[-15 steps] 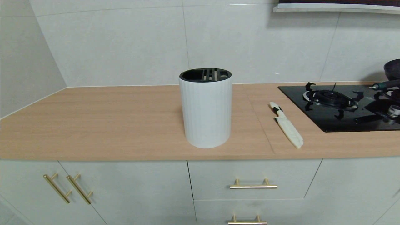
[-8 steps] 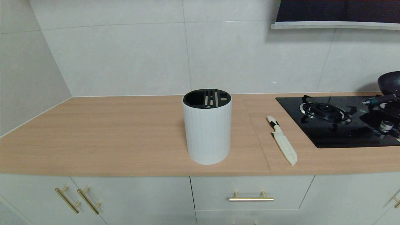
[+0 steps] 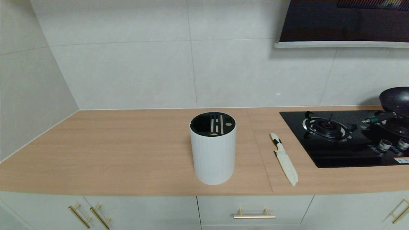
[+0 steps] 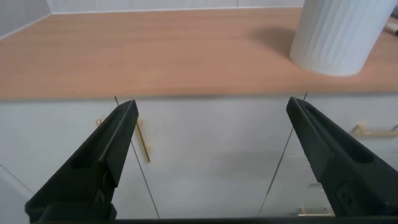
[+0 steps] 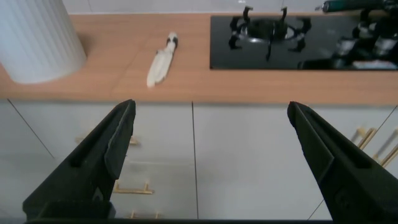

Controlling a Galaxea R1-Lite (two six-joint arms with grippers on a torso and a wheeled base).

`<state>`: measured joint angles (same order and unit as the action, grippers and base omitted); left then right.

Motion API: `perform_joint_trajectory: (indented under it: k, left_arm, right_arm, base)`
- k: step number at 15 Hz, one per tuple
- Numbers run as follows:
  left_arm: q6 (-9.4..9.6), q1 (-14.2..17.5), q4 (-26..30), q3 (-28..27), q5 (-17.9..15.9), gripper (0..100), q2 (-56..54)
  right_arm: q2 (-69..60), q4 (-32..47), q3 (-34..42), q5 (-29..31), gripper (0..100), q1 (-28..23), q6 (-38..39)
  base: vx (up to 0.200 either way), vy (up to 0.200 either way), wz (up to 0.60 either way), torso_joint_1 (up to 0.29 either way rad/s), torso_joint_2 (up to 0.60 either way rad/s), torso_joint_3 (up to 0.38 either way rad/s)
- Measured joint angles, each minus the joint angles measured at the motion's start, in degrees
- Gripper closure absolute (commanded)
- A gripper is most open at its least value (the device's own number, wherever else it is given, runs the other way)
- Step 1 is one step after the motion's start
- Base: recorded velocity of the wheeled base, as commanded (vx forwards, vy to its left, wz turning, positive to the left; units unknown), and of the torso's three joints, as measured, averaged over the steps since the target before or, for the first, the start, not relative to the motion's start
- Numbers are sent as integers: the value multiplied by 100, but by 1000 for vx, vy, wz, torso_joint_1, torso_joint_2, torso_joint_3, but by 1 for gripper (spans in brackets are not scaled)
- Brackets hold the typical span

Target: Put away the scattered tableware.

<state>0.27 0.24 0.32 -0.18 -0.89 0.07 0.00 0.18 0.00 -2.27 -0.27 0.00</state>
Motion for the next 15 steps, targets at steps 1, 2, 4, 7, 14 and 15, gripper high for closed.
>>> perform_joint_trajectory:
  k: [1,2,4,7,14,15]
  left_arm:
    - [-2,0,-5,0,2,0,0]
    - [0,0,-7,0,0,0,0]
    - [0,-2,-2,0,0,0,0]
    - [0,0,-11,-2,0,0,0]
    - [0,0,-5,0,0,0,0]
    - [0,0,-5,0,0,0,0]
  right_arm:
    - [0,0,0,0,0,0,0]
    - [0,-2,0,2,0,0,0]
    - [0,0,0,0,0,0,0]
    - [0,-2,0,0,0,0,5]
    - [0,4,0,0,0,0,27]
    - [0,2,0,0,0,0,18]
  base:
    - [0,0,0,266,-593,-315]
    - [0,0,0,271,-603,-330]
    - [0,0,0,251,-510,-278]
    - [0,0,0,163,-331,-176]
    - [0,0,0,5,-9,-5]
    - [0,0,0,0,0,0]
